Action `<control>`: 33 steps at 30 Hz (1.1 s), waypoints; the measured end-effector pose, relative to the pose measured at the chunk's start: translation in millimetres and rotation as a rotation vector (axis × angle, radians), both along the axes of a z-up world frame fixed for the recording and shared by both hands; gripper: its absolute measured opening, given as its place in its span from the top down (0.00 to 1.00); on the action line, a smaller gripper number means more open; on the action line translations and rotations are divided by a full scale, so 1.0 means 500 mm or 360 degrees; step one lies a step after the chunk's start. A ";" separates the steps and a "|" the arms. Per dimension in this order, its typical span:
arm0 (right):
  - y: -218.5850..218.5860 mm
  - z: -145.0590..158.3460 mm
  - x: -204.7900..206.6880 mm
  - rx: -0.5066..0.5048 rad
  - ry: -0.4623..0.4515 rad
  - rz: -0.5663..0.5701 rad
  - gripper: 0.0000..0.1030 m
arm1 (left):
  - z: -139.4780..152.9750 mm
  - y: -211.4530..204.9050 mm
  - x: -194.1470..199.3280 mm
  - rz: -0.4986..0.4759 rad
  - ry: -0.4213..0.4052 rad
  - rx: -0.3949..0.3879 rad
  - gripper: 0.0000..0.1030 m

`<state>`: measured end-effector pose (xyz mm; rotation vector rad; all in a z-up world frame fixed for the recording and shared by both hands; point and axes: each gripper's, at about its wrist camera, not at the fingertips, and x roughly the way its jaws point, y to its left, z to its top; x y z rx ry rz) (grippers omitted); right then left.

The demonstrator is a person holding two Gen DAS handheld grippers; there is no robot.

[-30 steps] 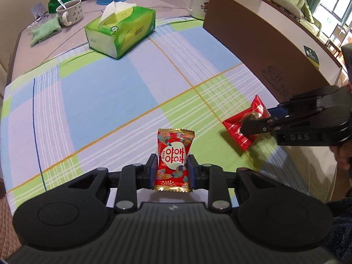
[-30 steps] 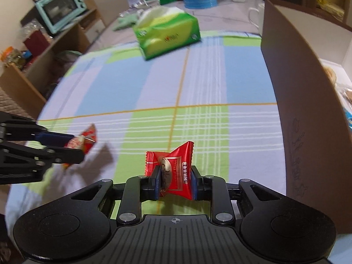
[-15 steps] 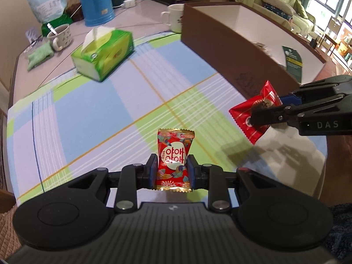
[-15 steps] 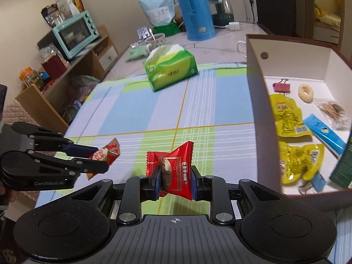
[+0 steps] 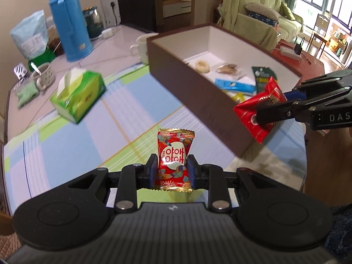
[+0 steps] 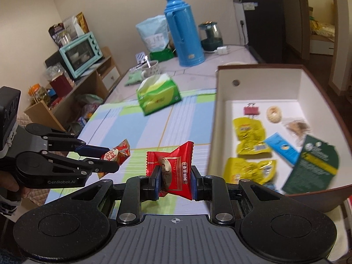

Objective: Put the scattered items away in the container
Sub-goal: 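Carry both red candy packets with both tools over the box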

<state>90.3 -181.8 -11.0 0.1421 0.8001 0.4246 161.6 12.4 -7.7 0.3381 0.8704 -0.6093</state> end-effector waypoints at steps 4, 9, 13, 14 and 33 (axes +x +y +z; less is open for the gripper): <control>-0.053 0.018 0.001 0.0018 -0.0024 -0.0033 0.76 | 0.020 -0.048 -0.002 -0.0037 -0.0041 -0.0007 0.77; -0.108 0.040 0.010 0.0013 -0.0062 -0.0054 0.76 | 0.039 -0.116 0.001 -0.0113 -0.0092 0.0004 0.77; -0.148 0.052 0.022 -0.0016 -0.0086 -0.0066 0.76 | 0.053 -0.168 0.008 -0.0167 -0.0140 0.0022 0.77; -0.158 0.054 0.025 -0.0025 -0.0091 -0.0069 0.76 | 0.056 -0.179 0.010 -0.0178 -0.0150 0.0024 0.77; -0.281 0.045 0.171 -0.0310 -0.0155 0.0012 0.76 | 0.046 -0.353 0.133 -0.0311 -0.0168 0.0136 0.77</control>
